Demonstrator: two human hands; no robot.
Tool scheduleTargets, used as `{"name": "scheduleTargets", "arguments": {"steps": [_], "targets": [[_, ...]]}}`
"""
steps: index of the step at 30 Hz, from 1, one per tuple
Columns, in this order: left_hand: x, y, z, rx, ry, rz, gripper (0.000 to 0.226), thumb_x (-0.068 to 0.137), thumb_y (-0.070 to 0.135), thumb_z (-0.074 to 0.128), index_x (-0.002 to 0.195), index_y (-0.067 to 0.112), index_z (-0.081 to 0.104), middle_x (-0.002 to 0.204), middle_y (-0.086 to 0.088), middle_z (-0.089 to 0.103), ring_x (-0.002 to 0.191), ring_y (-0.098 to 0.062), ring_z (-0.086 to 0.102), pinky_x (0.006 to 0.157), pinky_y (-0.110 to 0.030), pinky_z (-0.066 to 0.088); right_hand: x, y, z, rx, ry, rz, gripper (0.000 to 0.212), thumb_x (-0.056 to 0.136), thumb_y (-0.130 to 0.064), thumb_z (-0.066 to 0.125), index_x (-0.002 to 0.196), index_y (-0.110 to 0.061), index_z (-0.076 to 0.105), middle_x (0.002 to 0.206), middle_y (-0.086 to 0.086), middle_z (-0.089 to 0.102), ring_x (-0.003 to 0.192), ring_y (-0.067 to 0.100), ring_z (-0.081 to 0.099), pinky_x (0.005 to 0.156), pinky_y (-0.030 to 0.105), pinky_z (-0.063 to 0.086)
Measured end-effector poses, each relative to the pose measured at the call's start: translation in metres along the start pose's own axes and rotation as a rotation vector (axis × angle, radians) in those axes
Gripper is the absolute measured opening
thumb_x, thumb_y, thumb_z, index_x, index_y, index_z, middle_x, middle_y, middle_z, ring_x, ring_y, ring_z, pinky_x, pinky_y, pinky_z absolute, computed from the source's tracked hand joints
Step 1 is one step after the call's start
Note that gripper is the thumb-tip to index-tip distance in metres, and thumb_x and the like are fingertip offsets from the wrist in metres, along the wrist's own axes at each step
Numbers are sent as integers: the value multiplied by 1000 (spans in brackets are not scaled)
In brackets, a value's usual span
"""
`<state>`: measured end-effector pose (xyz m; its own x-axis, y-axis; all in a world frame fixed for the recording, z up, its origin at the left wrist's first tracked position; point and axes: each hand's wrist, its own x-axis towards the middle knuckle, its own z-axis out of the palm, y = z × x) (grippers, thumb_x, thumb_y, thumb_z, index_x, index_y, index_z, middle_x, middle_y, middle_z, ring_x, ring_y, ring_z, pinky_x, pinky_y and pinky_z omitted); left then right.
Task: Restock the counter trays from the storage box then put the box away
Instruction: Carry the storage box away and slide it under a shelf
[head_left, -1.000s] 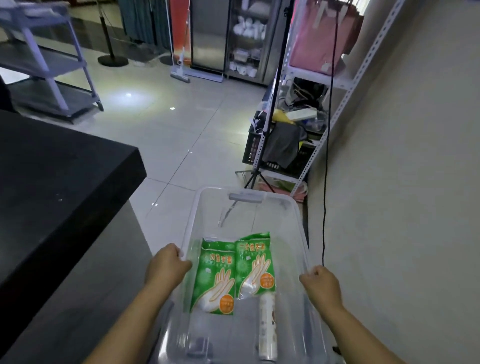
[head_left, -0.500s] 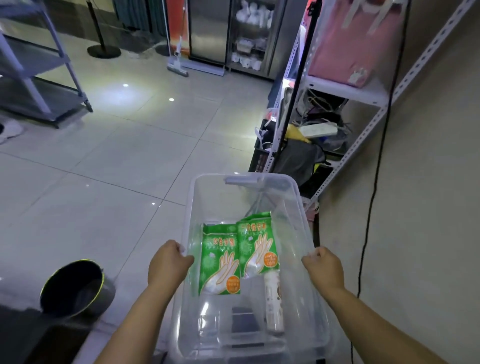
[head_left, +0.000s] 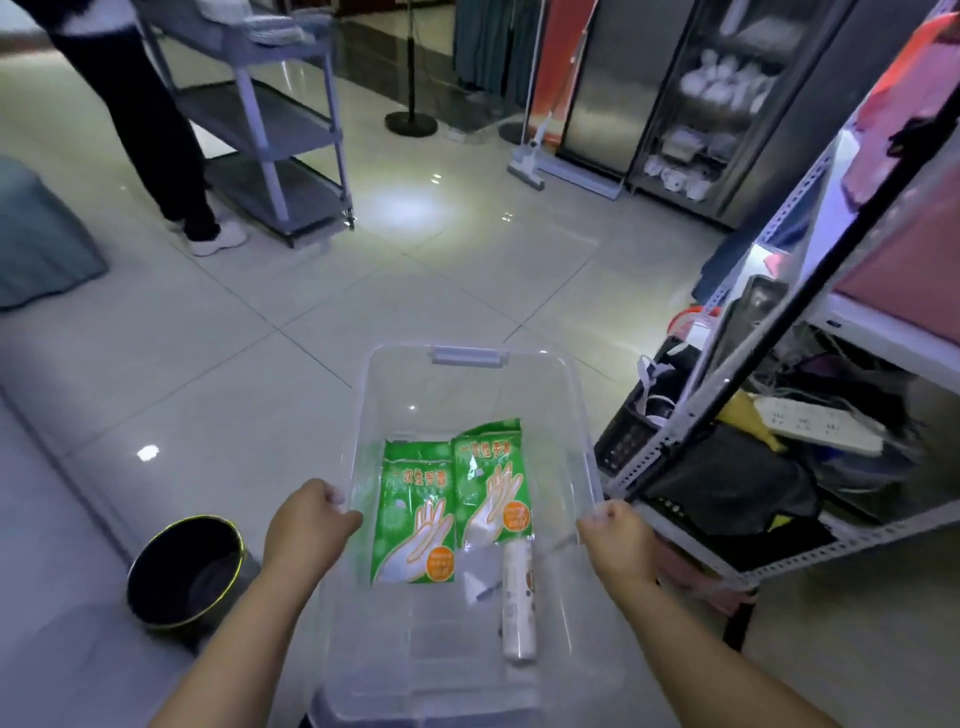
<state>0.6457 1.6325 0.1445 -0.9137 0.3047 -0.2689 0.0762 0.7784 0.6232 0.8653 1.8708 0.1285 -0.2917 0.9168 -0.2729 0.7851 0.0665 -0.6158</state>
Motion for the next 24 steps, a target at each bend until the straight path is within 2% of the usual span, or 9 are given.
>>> {"name": "scheduleTargets", "arguments": {"steps": [3, 9, 18, 22, 24], "targets": [[37, 10, 0, -36, 42, -41, 17, 71, 15, 67, 85, 11, 58, 83, -4, 61, 76, -26, 55, 64, -29, 36, 41, -31, 17, 40, 5, -11, 27, 72, -11, 64, 55, -15, 42, 61, 8, 53, 64, 27, 52, 60, 35, 41], [151, 35, 4, -62, 27, -61, 16, 69, 17, 69, 79, 15, 57, 80, -4, 62, 73, -27, 57, 60, -28, 35, 122, -96, 55, 16, 0, -42, 25, 72, -15, 62, 57, -12, 43, 54, 6, 49, 56, 27, 44, 51, 30, 32], [366, 109, -21, -36, -78, 34, 18, 69, 14, 67, 78, 16, 52, 79, -3, 59, 72, -26, 53, 56, -27, 31, 242, -230, 113, 12, 92, 35, 26, 76, -14, 61, 60, -8, 42, 54, 6, 46, 57, 26, 44, 49, 29, 29], [438, 154, -21, -5, -113, 84, 17, 70, 14, 66, 76, 17, 51, 76, -2, 57, 71, -26, 52, 59, -28, 33, 284, -268, 118, 37, 180, 112, 21, 75, -13, 62, 66, 2, 50, 59, 12, 51, 59, 28, 45, 50, 30, 30], [468, 177, -11, -1, -134, 114, 17, 70, 14, 67, 74, 18, 51, 76, -2, 57, 70, -26, 52, 60, -28, 33, 307, -278, 116, 48, 208, 142, 24, 74, -13, 62, 61, -4, 45, 57, 12, 49, 57, 29, 43, 48, 28, 29]]}}
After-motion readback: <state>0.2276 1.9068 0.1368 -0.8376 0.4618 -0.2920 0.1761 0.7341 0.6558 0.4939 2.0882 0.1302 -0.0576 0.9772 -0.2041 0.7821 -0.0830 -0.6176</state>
